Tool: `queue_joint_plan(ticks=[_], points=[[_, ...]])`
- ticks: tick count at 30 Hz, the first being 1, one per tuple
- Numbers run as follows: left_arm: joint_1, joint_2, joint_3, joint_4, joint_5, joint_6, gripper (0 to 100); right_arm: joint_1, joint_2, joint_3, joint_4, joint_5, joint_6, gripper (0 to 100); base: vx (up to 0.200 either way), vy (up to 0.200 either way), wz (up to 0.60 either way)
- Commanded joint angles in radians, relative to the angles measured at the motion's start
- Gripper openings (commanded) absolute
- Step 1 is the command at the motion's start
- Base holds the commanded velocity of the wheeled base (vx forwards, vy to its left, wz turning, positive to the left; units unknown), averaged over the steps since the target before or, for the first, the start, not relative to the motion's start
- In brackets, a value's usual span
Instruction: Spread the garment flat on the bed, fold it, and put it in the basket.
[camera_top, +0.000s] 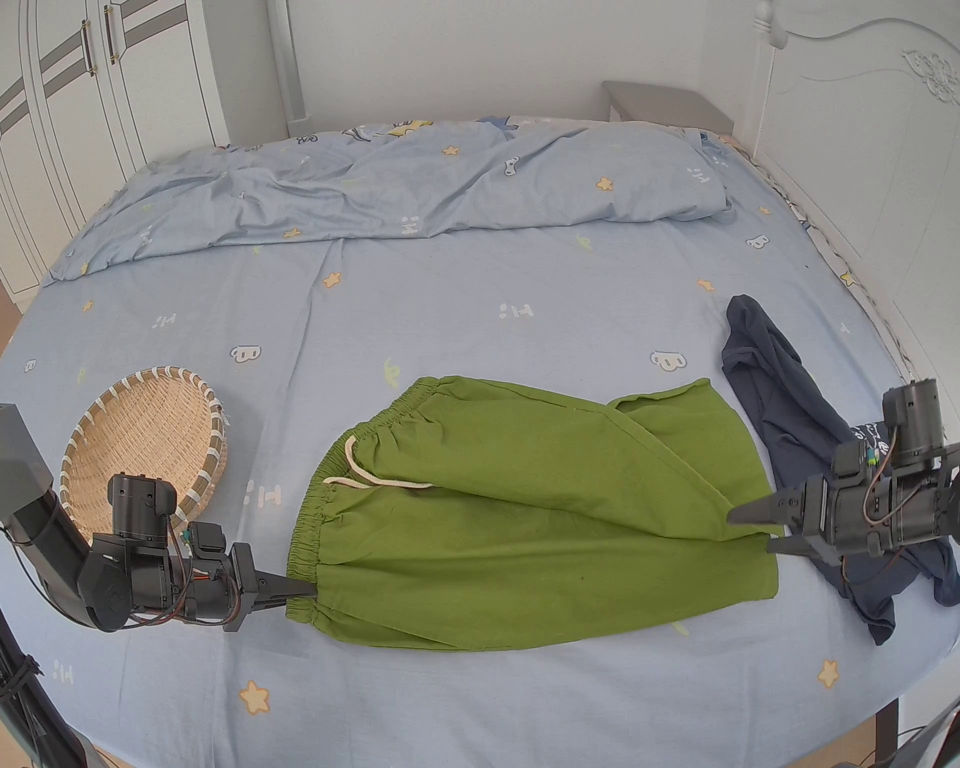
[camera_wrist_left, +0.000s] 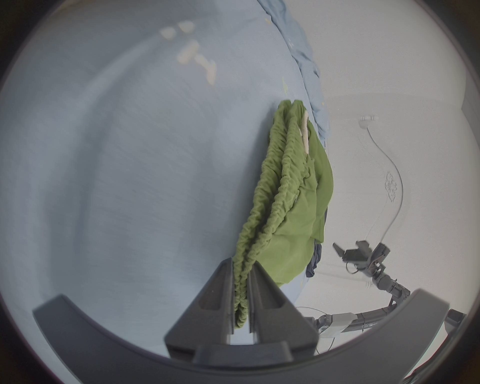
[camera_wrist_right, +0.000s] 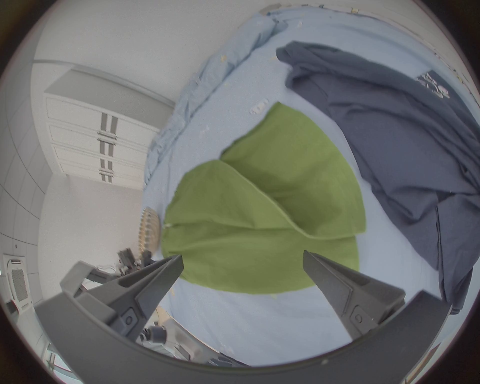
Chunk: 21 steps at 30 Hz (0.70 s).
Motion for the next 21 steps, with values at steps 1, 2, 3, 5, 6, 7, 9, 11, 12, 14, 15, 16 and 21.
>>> queue_joint_plan(ticks=[1, 2, 3, 5, 6, 7, 9, 11, 12, 14, 15, 16, 21], points=[[0.012, -0.022, 0.005, -0.002, -0.007, 0.002, 0, -0.046, 0.075, 0.078, -0.001, 0.043, -0.042, 100, 0.000, 0.000, 0.00], [0.012, -0.020, 0.005, -0.002, -0.007, 0.002, 0, -0.050, 0.078, 0.081, -0.001, 0.048, -0.045, 100, 0.000, 0.000, 0.00], [0.011, -0.022, 0.005, -0.004, -0.007, 0.002, 0, -0.078, 0.093, 0.090, -0.001, 0.074, -0.057, 100, 0.000, 0.000, 0.00], [0.011, -0.022, 0.004, -0.004, -0.007, 0.004, 0, -0.119, 0.118, 0.093, -0.001, 0.105, -0.080, 100, 0.000, 0.000, 0.00], [0.011, -0.022, 0.004, -0.005, -0.007, 0.004, 0, -0.122, 0.119, 0.093, -0.001, 0.106, -0.084, 100, 0.000, 0.000, 0.00], [0.011, -0.022, 0.002, -0.005, -0.007, 0.004, 0, -0.159, 0.137, 0.096, 0.002, 0.129, -0.111, 100, 0.000, 0.000, 0.00], [0.011, -0.022, 0.002, -0.005, -0.007, 0.004, 0, -0.170, 0.141, 0.096, 0.002, 0.134, -0.117, 100, 0.000, 0.000, 0.00], [0.009, -0.020, -0.001, -0.007, -0.007, 0.004, 0, -0.233, 0.190, 0.096, 0.007, 0.171, -0.172, 100, 0.000, 0.000, 0.00], [0.009, -0.020, -0.001, -0.007, -0.009, 0.004, 0, -0.242, 0.197, 0.096, 0.007, 0.174, -0.180, 100, 0.000, 0.000, 0.00], [0.006, -0.020, -0.003, -0.007, -0.013, 0.004, 0, -0.263, 0.214, 0.095, 0.005, 0.177, -0.192, 100, 0.000, 0.000, 0.00], [0.006, -0.020, -0.003, -0.007, -0.013, 0.004, 0, -0.265, 0.223, 0.095, 0.003, 0.178, -0.200, 100, 0.000, 0.000, 0.00], [0.006, -0.018, -0.004, -0.007, -0.013, 0.004, 0, -0.265, 0.245, 0.095, 0.000, 0.185, -0.215, 100, 0.000, 0.000, 0.00], [0.008, -0.011, -0.009, -0.007, -0.013, 0.004, 0, -0.268, 0.299, 0.095, 0.000, 0.221, -0.286, 100, 0.000, 0.000, 0.00]])
